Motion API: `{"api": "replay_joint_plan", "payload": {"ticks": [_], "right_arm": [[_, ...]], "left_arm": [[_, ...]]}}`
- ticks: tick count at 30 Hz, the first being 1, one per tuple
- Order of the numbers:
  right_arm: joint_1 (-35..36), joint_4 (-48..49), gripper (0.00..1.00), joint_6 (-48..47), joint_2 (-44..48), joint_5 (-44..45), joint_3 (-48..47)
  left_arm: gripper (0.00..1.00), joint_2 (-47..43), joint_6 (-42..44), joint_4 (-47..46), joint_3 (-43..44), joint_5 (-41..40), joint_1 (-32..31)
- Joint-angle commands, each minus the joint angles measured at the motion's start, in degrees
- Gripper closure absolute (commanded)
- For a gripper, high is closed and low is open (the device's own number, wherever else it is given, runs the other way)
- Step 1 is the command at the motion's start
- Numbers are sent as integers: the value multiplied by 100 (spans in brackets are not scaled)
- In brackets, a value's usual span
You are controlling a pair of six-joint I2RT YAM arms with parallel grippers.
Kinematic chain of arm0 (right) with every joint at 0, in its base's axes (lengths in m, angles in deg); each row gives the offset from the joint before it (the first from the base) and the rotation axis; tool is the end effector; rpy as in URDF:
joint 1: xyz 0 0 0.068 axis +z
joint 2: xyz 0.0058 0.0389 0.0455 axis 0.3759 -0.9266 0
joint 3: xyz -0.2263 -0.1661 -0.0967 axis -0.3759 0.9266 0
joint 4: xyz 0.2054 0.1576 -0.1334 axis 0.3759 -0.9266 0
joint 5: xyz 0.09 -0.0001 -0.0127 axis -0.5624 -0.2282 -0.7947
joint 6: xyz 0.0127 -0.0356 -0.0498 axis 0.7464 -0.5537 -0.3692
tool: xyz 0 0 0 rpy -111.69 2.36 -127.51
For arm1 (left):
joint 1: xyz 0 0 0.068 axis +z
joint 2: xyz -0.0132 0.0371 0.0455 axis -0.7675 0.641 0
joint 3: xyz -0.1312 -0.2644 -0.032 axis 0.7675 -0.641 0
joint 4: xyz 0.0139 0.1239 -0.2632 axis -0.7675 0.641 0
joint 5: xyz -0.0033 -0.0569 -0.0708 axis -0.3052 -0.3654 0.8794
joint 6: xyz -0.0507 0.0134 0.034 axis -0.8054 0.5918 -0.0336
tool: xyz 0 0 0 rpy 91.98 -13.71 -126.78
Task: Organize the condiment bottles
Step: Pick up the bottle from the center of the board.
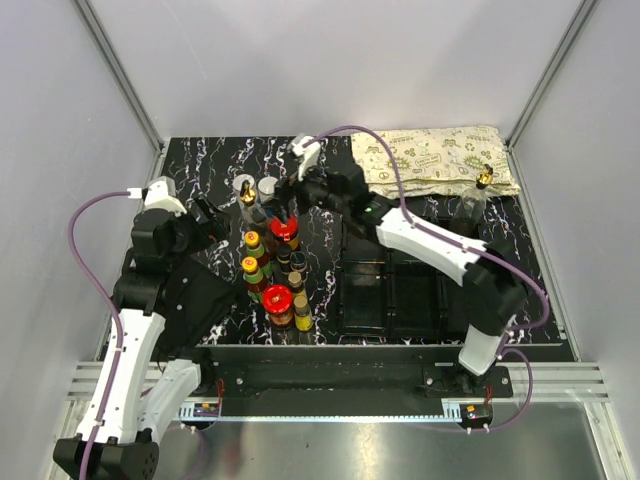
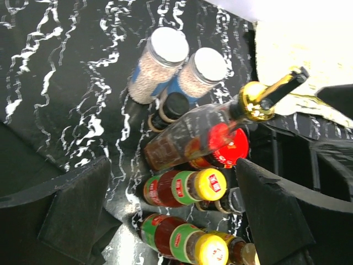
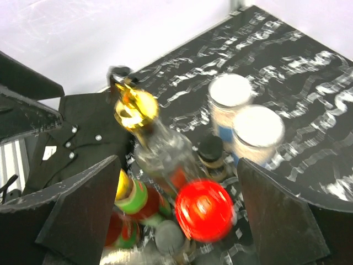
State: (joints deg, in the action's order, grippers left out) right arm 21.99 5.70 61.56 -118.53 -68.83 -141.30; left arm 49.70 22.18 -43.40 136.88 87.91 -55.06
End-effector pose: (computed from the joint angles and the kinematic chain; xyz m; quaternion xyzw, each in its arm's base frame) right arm 0.3248 0.3329 0.3538 -0.3365 0.6790 0.3668 0.5397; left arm 0.1906 -0.0181 0.3591 -0.1393 0.8122 -0.1633 0.5425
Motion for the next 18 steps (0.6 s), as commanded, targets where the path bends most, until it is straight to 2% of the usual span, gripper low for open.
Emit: {"api": "replay_joint_plan", "payload": {"ticks": [1, 10, 18], "right_arm": [[321, 801, 5, -268, -507, 118, -606], [716, 1091, 7, -374, -1053, 355, -774], [822, 1153, 16, -277, -1554, 513, -1239]], "left_arm": [[1, -132, 77, -50, 239, -380, -17], [1, -141, 122, -41, 124, -749, -96], [1, -141, 165, -41, 107, -837, -122]]}}
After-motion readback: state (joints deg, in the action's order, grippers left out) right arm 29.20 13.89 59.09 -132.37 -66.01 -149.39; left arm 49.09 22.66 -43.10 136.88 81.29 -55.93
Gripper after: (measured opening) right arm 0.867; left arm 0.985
